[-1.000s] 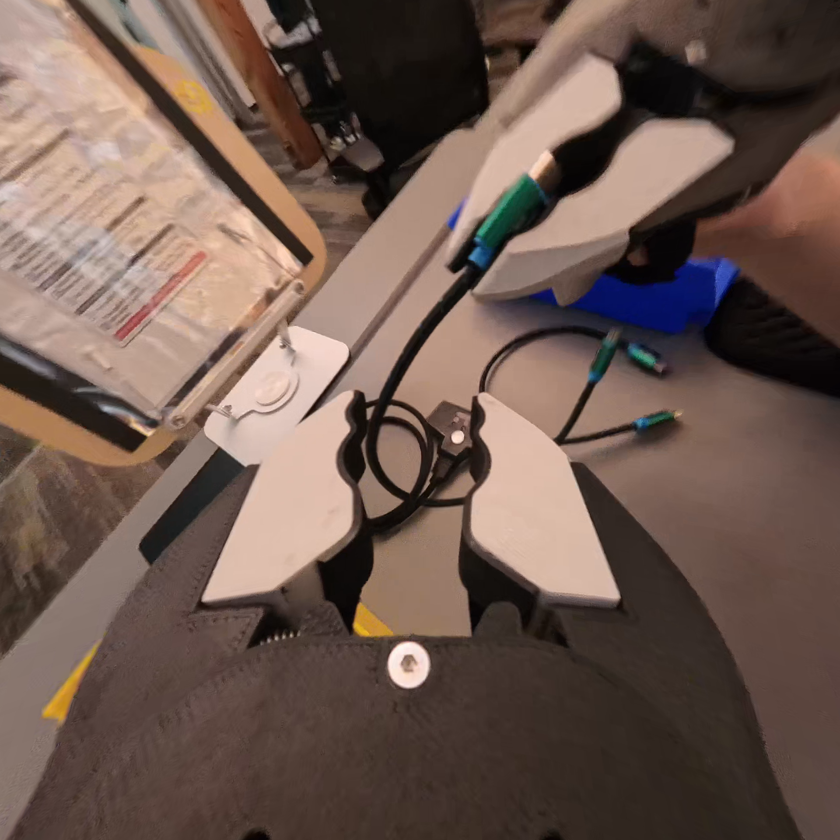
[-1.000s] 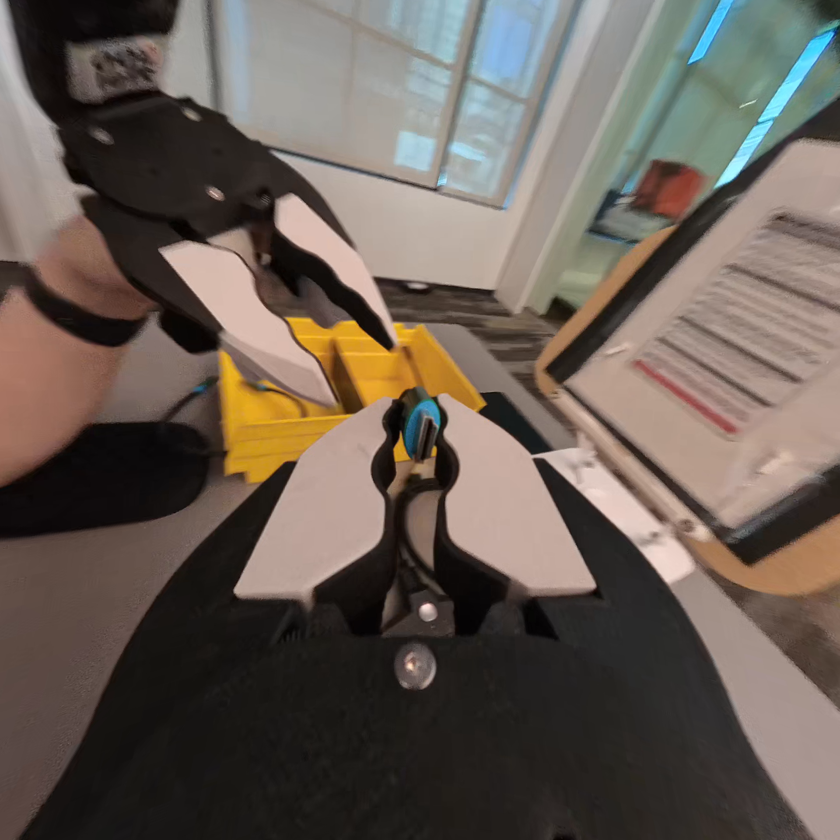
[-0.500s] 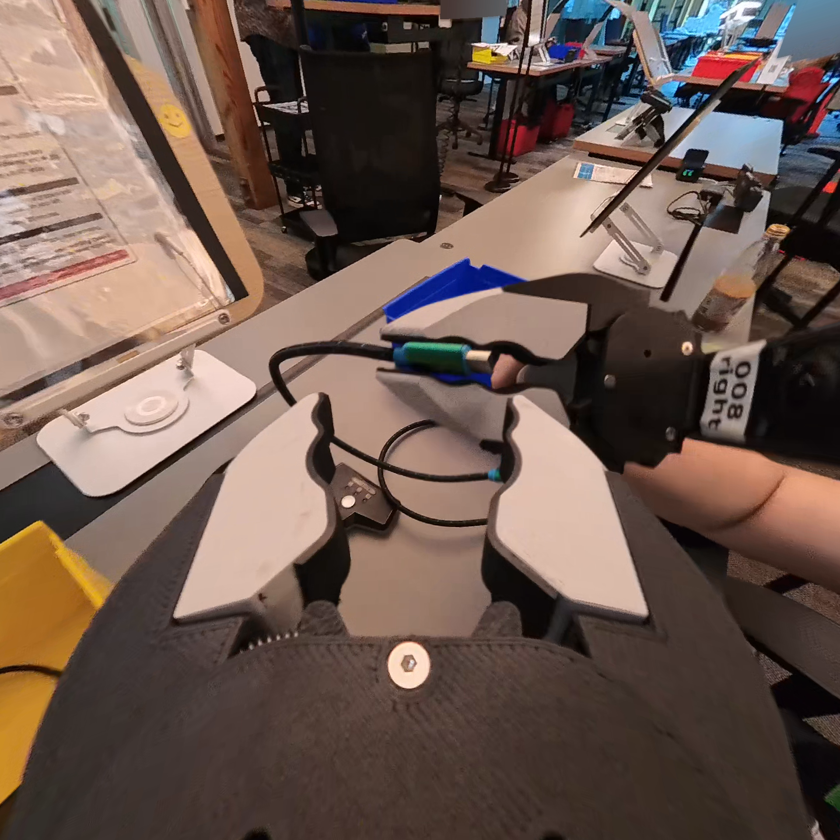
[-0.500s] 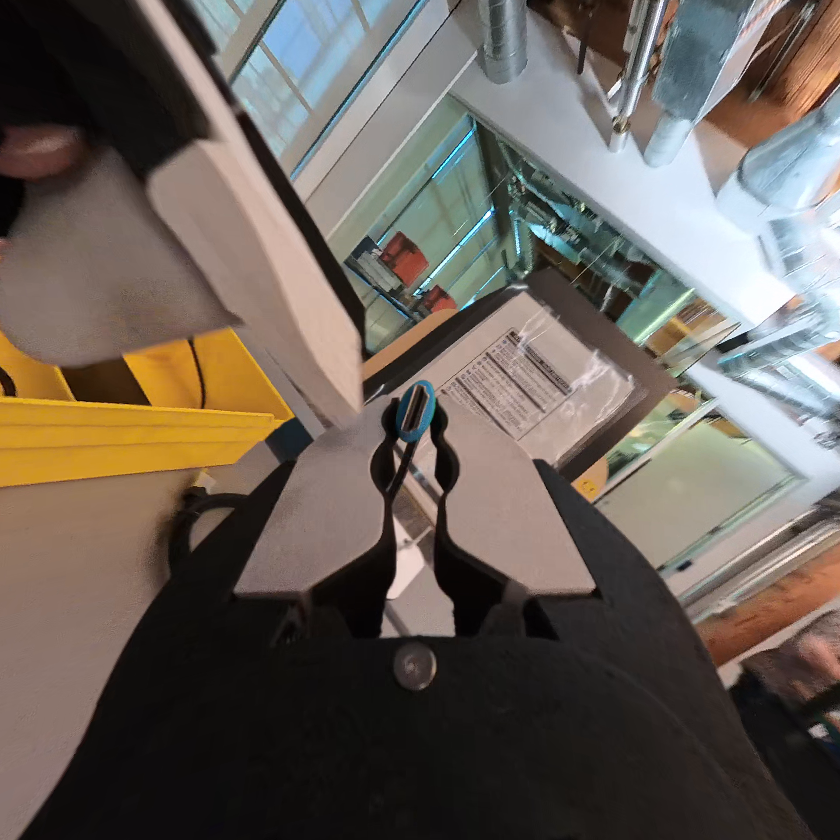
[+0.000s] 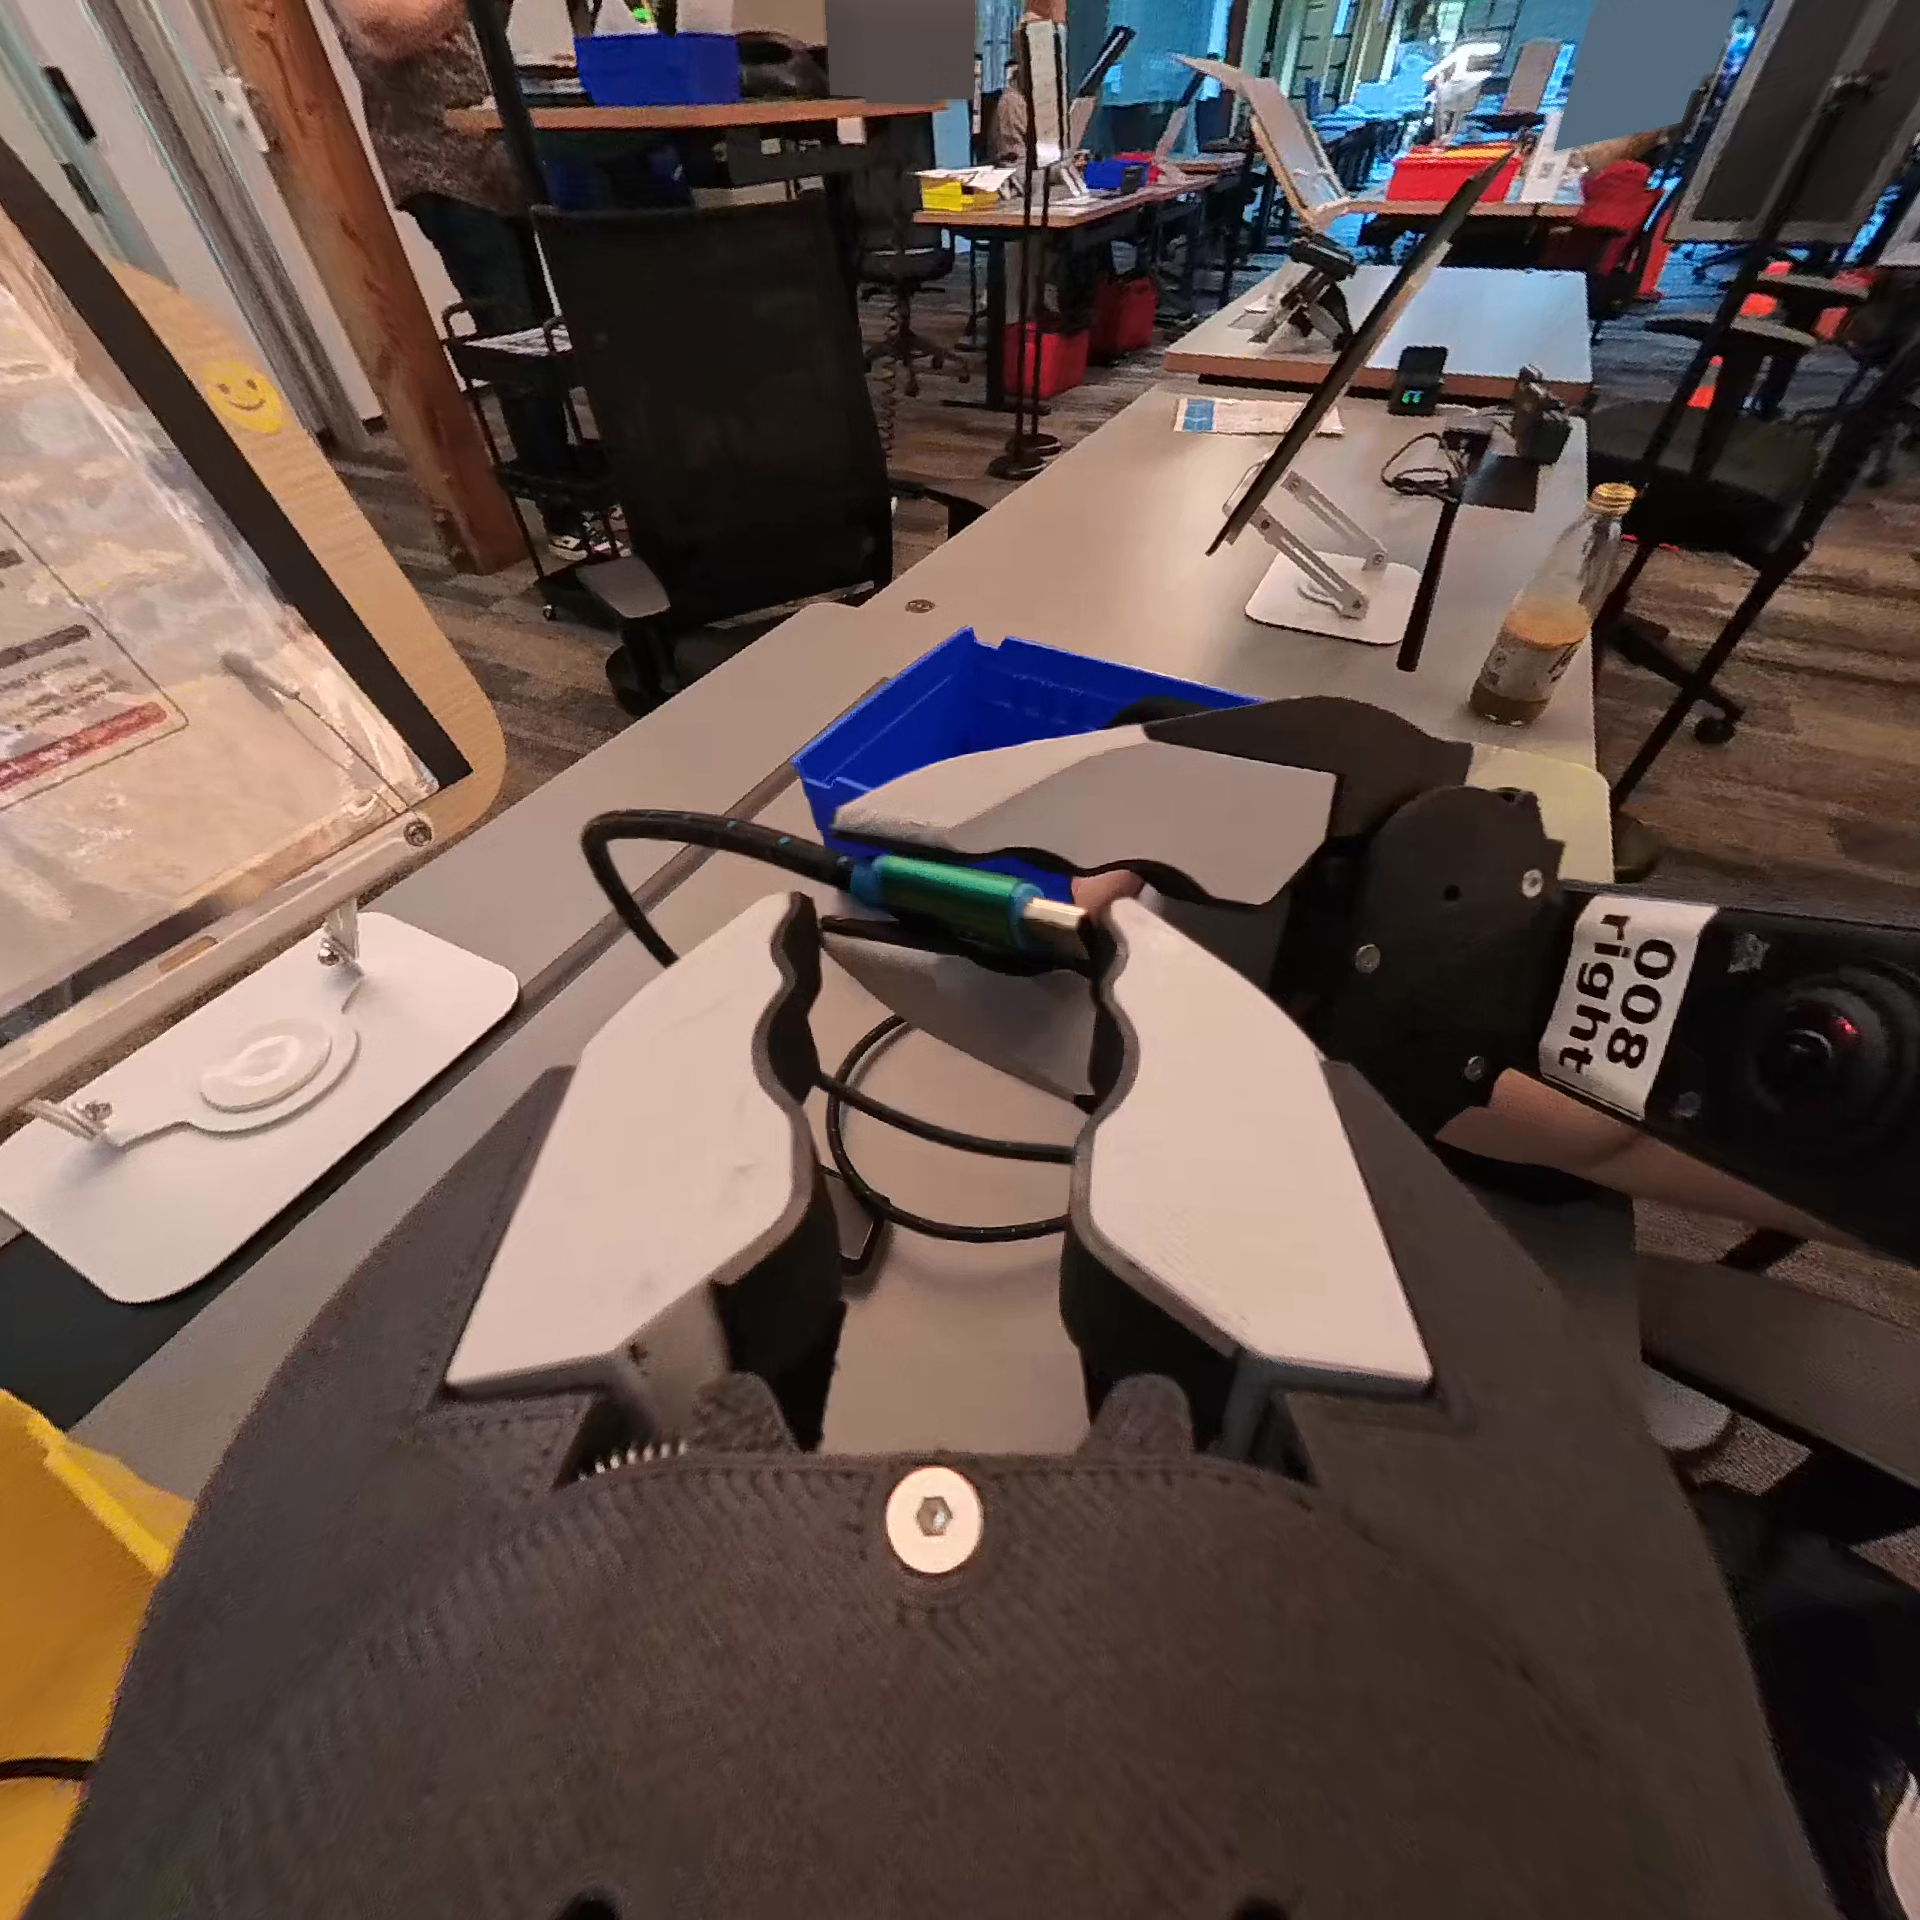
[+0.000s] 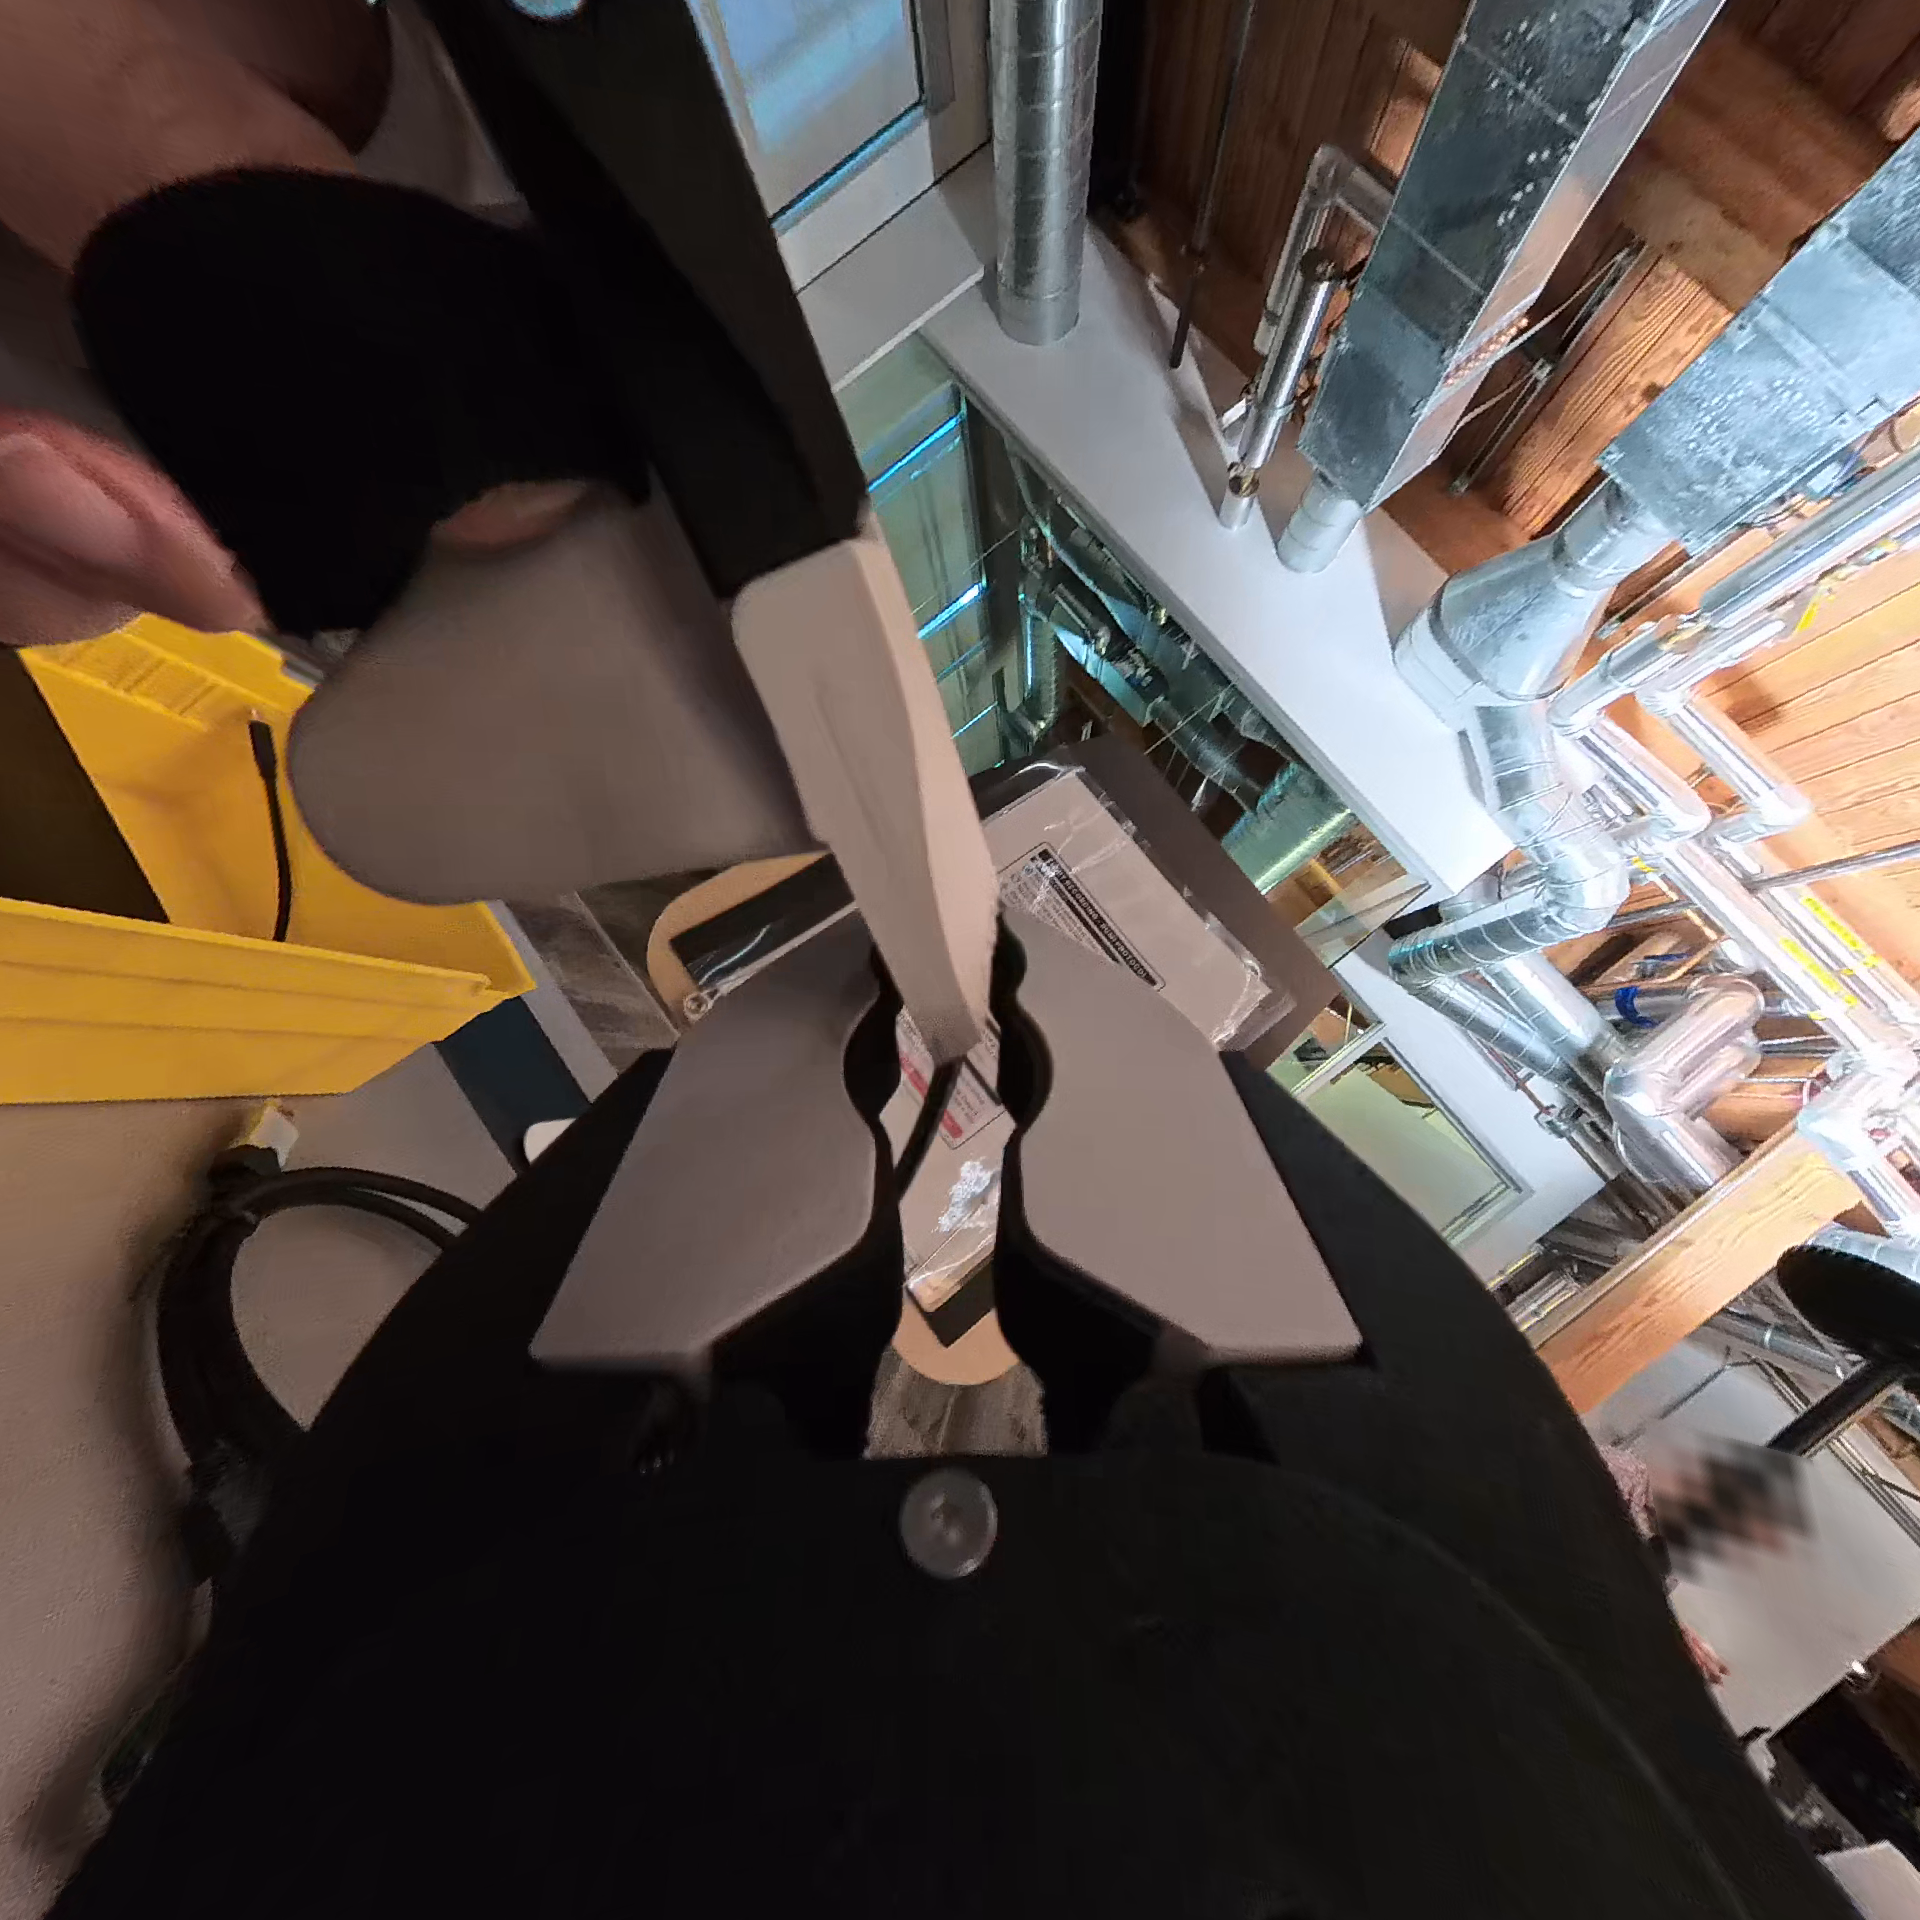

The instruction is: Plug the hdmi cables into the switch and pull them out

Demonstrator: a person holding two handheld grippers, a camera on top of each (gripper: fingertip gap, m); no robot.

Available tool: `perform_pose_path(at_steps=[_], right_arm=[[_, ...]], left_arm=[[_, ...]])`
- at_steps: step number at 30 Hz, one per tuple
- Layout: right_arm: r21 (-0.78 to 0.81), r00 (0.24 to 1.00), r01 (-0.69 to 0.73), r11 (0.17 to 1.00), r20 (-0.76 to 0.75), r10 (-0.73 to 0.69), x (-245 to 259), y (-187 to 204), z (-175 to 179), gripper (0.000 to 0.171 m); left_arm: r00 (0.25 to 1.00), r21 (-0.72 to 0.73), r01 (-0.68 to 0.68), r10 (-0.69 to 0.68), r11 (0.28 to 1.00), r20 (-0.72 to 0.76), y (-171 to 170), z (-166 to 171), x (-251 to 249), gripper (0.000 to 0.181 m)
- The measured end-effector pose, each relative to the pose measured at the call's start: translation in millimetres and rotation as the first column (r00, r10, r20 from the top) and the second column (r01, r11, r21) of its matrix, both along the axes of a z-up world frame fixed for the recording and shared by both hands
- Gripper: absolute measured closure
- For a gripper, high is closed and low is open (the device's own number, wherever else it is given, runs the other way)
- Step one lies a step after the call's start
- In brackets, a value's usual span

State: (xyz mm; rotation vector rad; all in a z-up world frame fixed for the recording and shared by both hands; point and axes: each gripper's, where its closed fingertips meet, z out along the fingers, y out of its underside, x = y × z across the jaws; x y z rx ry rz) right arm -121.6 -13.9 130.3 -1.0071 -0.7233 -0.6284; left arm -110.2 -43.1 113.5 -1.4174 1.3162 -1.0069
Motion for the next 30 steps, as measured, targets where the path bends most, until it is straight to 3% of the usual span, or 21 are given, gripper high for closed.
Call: perform_pose_path(at_steps=[6, 13, 19, 21, 24, 27, 30], right_arm=[[0.055, 0.999, -0.027, 0.998, 0.034, 0.025, -8, -10, 5, 0.154], [-0.053, 0.995, -0.104, 0.993, -0.010, 0.103, -7, -4, 0, 0.151], [-0.132, 0.981, -0.170, 0.977, -0.115, 0.155, 7, 7, -5, 0.145], [-0.192, 0.970, -0.227, 0.955, -0.136, 0.203, 7, 9, -12, 0.164], [-0.247, 0.959, -0.275, 0.929, -0.145, 0.245, 5, 5, -15, 0.165], [-0.237, 0.983, -0.181, 0.955, -0.083, 0.165, 6, 6, -13, 0.165], [-0.240, 0.994, -0.109, 0.965, -0.018, 0.108, 4, 6, -15, 0.165]], left_arm=[[0.999, 0.045, -0.001, -0.001, 0.999, 0.033, 6, 10, -12, 0.169], [0.999, 0.096, -0.021, 0.018, 0.995, 0.026, 13, 10, -14, 0.171], [0.995, 0.028, 0.056, -0.058, 0.998, 0.076, 6, 19, -22, 0.172], [0.992, 0.005, 0.091, -0.091, 0.996, 0.088, 3, 23, -26, 0.172], [0.987, -0.034, 0.119, -0.115, 0.992, 0.117, 3, 24, -27, 0.171], [0.989, -0.080, 0.084, -0.074, 0.993, 0.128, 12, 19, -21, 0.140], [0.983, -0.097, 0.145, -0.132, 0.985, 0.124, 7, 14, -16, 0.171]])
